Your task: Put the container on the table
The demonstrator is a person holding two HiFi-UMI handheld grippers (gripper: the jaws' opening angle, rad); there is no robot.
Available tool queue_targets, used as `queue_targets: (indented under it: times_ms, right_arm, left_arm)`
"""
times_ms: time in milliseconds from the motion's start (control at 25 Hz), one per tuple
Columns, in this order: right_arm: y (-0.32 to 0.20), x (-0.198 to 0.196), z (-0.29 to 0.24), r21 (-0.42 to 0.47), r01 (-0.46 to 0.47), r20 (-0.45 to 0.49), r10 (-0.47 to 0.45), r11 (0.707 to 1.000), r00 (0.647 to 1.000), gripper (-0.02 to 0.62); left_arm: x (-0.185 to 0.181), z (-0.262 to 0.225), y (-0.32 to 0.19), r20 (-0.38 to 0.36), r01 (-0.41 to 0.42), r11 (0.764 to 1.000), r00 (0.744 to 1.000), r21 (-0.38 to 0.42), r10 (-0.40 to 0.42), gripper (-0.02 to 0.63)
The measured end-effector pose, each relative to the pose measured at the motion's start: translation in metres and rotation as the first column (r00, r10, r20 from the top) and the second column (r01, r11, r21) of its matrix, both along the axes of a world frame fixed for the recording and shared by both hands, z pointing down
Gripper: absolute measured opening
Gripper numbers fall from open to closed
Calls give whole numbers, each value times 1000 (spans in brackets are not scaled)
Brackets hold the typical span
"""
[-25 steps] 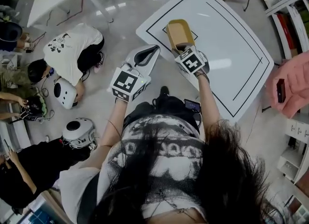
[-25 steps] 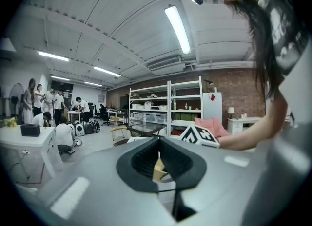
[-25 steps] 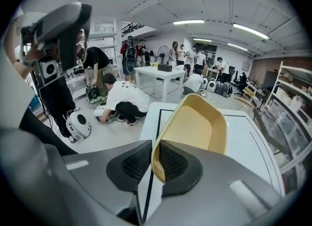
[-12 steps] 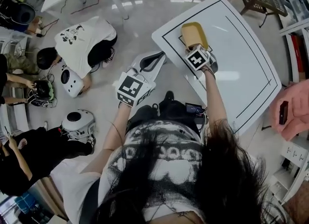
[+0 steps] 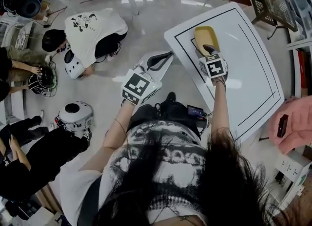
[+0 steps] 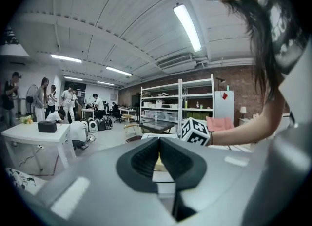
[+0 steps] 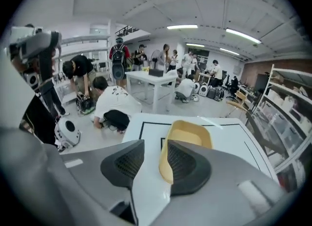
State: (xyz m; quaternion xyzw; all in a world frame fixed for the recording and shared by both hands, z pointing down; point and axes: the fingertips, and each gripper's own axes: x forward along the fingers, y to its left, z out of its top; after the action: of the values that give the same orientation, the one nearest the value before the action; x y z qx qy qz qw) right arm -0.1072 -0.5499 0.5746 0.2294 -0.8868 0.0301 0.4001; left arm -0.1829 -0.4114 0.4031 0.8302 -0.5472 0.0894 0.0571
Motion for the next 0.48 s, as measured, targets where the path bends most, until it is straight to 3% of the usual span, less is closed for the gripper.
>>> queue_targets:
  times_ms: [240,480]
  right_arm:
    - [48,4,-52,9,-65,173,62,998,983,141]
    - [119,10,-77,-5,-147,249,144,989,958,84]
  left_arm:
    - [-1,-2,17,6,-22,1000,1000,1,22,0]
    - [-4,-12,56,-5,-74,997,997,16,74,0]
